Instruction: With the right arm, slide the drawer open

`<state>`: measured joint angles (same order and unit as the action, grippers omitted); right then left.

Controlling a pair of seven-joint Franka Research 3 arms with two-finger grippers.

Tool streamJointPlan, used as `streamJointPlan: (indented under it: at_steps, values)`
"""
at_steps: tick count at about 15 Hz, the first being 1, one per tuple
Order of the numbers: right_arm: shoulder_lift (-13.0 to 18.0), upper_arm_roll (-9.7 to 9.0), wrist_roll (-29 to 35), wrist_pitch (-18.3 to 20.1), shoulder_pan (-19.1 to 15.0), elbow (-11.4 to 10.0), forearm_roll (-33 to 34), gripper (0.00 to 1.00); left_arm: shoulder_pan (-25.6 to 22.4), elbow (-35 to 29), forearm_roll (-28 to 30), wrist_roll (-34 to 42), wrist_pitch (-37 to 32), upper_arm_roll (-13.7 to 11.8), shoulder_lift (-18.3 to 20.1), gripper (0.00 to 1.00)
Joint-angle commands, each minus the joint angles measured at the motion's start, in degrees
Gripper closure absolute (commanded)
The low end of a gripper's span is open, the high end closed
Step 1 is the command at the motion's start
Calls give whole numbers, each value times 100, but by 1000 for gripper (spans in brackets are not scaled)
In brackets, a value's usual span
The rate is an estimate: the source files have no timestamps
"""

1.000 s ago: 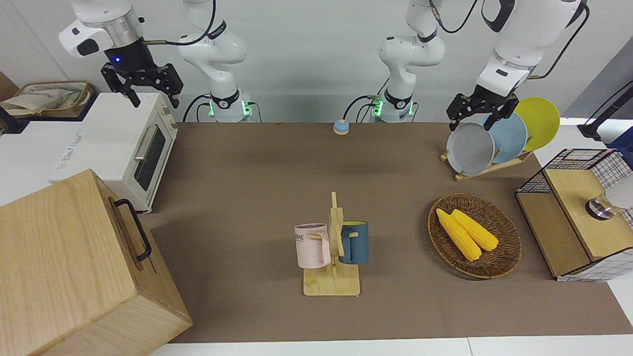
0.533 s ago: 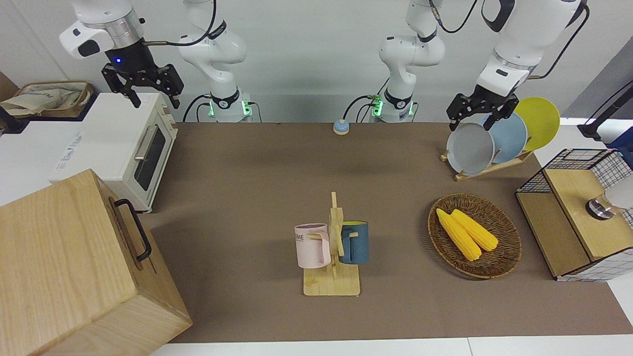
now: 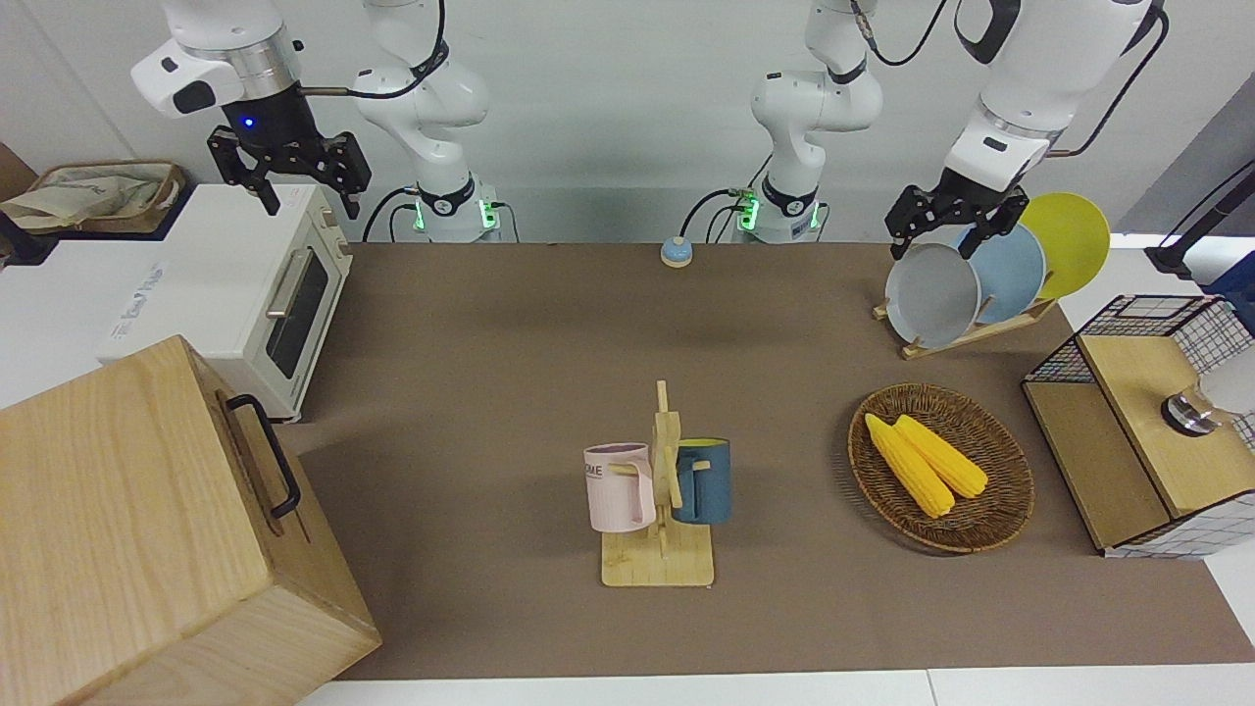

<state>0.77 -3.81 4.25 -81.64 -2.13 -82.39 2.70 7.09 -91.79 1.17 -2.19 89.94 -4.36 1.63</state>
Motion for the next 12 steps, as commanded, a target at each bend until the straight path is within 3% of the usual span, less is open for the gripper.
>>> streamJointPlan:
  at_steps: [1, 8, 11, 12]
  values:
    - [-68, -94, -56, -71, -95, 74, 108, 15, 21, 12, -73, 8, -82, -21, 48, 2]
    - [-147, -568, 207, -115, -86, 74, 617, 19, 21, 12, -73, 8, -82, -21, 48, 2]
    - [-279, -647, 261, -115, -7, 74, 1064, 19, 21, 12, -73, 8, -82, -21, 48, 5]
    - [-279, -848, 313, -115, 45, 65, 1353, 19, 21, 12, -73, 8, -82, -21, 48, 5]
